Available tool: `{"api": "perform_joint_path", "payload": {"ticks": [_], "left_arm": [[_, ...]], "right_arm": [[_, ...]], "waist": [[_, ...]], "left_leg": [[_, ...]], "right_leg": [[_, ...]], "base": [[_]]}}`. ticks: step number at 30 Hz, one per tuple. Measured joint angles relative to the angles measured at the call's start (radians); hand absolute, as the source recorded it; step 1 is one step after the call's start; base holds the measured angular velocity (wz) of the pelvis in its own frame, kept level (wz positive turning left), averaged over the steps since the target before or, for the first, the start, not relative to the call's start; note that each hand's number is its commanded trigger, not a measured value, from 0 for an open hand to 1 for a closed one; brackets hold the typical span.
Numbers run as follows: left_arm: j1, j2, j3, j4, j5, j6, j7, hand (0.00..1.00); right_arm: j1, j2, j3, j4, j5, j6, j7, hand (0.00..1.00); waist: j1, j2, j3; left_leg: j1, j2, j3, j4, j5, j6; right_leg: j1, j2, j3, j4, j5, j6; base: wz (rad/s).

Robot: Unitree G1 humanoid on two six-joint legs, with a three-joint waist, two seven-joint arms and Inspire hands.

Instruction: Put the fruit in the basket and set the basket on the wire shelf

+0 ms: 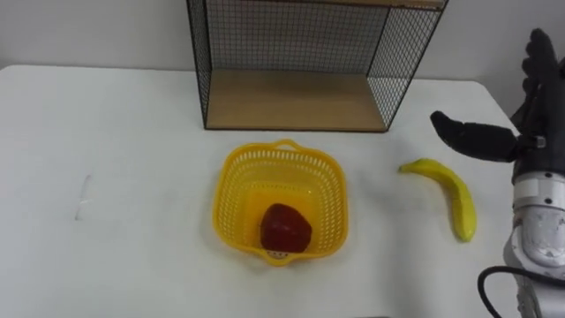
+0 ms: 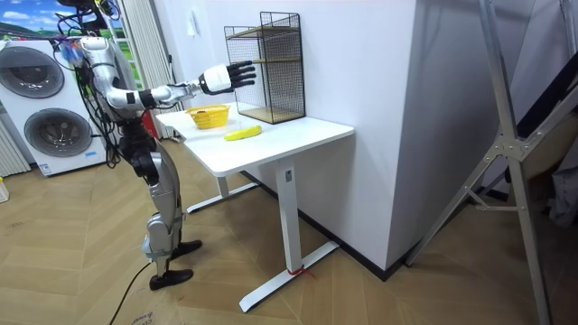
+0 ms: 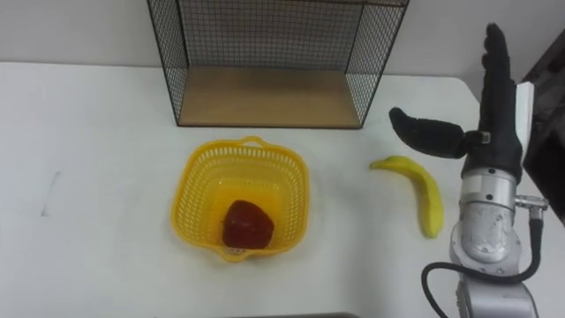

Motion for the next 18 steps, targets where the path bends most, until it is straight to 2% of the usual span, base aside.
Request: {"api": "perform_joint_path", "payload": {"ticks": [2,7,13,18], "left_arm": [[0.002,0.0,0.001,-0.009,0.0,0.02,0.0,0.0],[0.004,0.004,0.02,-0.03,0.0,0.03,0.0,0.0],[0.007,0.004,0.021,-0.063,-0.001,0.039,-0.001,0.0],[0.013,0.004,0.021,-0.109,-0.001,0.039,-0.001,0.0]], "right_arm": [[0.0,0.0,0.0,0.016,0.0,0.017,-0.001,0.0],[-0.032,-0.007,-0.004,0.063,-0.003,0.029,-0.031,0.0],[-0.083,-0.051,-0.042,0.168,-0.002,0.045,-0.039,0.0],[-0.083,-0.054,-0.042,0.209,-0.003,0.052,-0.023,0.0]], "waist": [[-0.001,0.009,-0.0016],[-0.021,0.015,-0.0031],[-0.024,0.008,-0.0042],[-0.021,0.003,-0.0049]], "left_leg": [[0.001,-0.001,0.0,-0.003,0.001,0.001],[0.001,-0.004,-0.003,-0.016,0.013,0.001],[0.001,-0.004,-0.004,-0.015,0.014,0.001],[0.001,-0.004,-0.009,-0.014,0.014,0.001]], "right_leg": [[0.0,-0.002,-0.006,0.0,0.0,0.0],[-0.002,-0.005,-0.021,0.0,0.0,0.0],[-0.001,-0.006,-0.029,0.0,0.0,0.0],[-0.002,-0.005,-0.029,0.0,0.0,0.0]], "base": [[0.0],[0.07],[0.0],[0.0]]}}
